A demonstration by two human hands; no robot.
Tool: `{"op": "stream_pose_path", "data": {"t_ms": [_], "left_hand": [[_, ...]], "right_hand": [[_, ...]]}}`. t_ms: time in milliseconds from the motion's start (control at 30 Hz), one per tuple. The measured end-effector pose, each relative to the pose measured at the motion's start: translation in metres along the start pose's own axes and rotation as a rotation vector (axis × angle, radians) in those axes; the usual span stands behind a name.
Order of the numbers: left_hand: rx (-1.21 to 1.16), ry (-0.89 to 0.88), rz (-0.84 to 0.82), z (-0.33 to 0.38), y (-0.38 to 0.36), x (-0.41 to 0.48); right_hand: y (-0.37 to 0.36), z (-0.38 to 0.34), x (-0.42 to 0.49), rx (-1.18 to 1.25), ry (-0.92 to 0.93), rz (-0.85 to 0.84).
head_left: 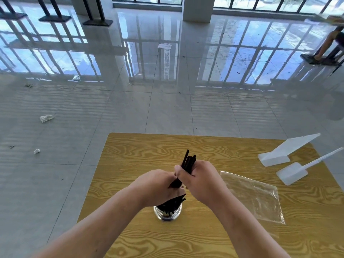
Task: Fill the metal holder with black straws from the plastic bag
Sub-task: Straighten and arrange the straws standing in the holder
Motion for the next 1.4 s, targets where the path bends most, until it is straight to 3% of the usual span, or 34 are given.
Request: {"op": "stream_pose_path", "data": {"t_ms": [233, 333, 400, 500, 633, 767, 933, 1067, 1400], "left_hand": [[0.011, 0.211, 0.051, -0.045, 0.005, -0.008], [0.027, 0.269, 0.026, -0.056, 0.003, -0.01], [0.042, 0.303, -0.025, -0.064, -0.002, -0.013], [0.022, 0.359, -0.155, -0.078, -0.015, -0.02], [-0.218, 0.411, -0.287, -0.089, -0.036, -0.026], [-0.355, 0.385, -0.294, -0.088, -0.051, -0.028], [-0.217, 0.324, -0.134, -0.083, -0.052, -0.024], [-0.196, 0.259, 0.038, -0.073, -0.038, -0.014], [-0.103, 0.235, 0.184, -0.065, -0.024, -0.003]], "right_hand": [[-0.018, 0.029, -0.007, 0.027, -0.108, -0.008], [-0.039, 0.044, -0.014, 0.02, -0.197, -0.105], [-0.048, 0.054, -0.019, -0.009, -0.22, -0.167], [-0.045, 0.073, -0.022, 0.067, -0.276, -0.131], [-0.041, 0.092, -0.029, 0.11, -0.293, -0.097], [-0.05, 0.107, -0.045, 0.07, -0.338, -0.175], [-0.078, 0.11, -0.06, -0.117, -0.325, -0.316], [-0.082, 0.106, -0.048, -0.16, -0.272, -0.226], [-0.076, 0.106, -0.02, -0.116, -0.265, -0.095]]}}
Point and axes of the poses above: each hand's wrist, its own x-axis towards the middle knuckle, its own y-axis out of the back of the hand, z = x × y, the point moved 8 cm from there along x, towards the middle knuckle, and after that the axes turned 8 degrees about z, right-handed, at the moved point
